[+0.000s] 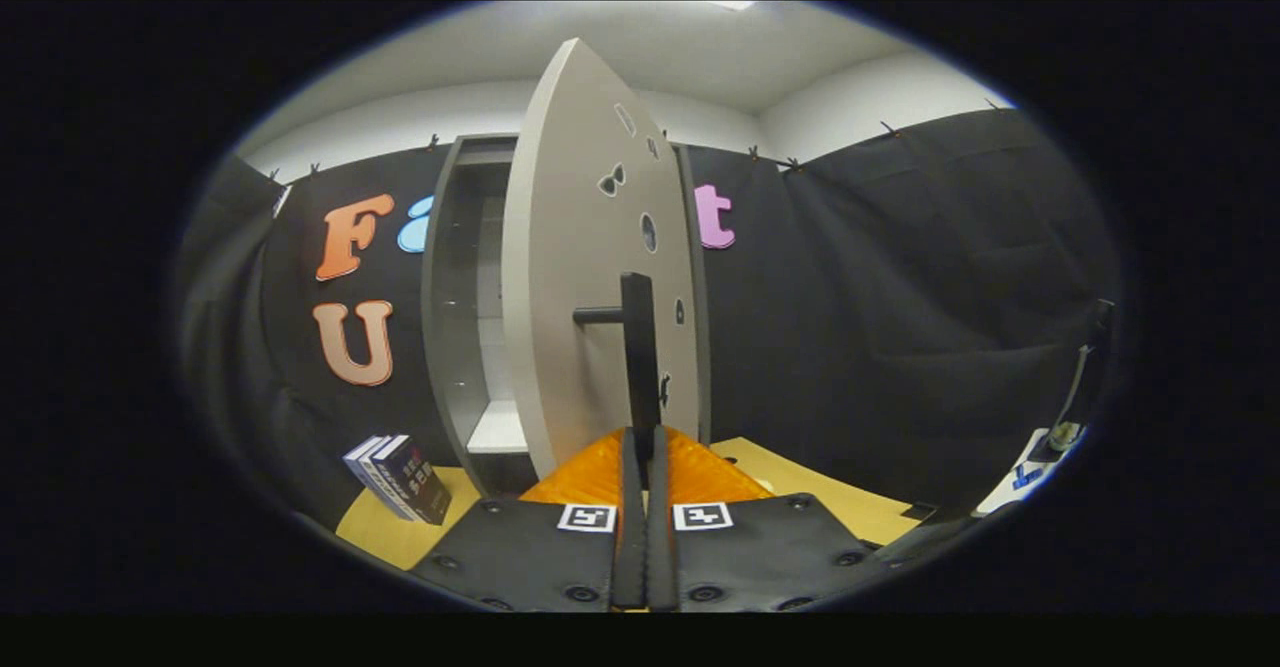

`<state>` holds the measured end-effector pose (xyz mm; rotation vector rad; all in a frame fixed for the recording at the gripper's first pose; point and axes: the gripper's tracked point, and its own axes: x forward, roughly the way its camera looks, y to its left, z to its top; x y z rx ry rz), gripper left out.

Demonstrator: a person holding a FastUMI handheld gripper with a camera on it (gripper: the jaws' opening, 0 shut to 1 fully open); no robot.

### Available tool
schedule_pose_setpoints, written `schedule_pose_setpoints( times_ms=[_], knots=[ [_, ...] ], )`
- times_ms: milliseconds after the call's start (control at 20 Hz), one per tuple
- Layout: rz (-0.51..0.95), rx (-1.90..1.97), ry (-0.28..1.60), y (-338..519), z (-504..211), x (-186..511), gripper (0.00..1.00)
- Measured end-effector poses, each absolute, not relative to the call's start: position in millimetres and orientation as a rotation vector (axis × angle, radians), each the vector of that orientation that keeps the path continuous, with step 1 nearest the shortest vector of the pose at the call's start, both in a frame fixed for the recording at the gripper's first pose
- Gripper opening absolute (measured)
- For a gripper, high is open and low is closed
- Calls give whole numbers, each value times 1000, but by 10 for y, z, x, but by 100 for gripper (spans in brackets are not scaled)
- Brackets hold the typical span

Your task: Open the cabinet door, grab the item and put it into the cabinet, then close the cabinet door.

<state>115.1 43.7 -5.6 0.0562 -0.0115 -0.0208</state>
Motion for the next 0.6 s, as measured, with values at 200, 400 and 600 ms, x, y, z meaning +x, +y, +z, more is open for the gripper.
schedule_pose_setpoints(
  times_ms=[200, 400, 600],
  knots=[
    [-92, 67, -16, 39, -49, 1127, 8],
    [-179, 101, -3, -417, -89, 1033, 8],
    [-233, 97, -31, -641, -40, 851, 8]
  ],
)
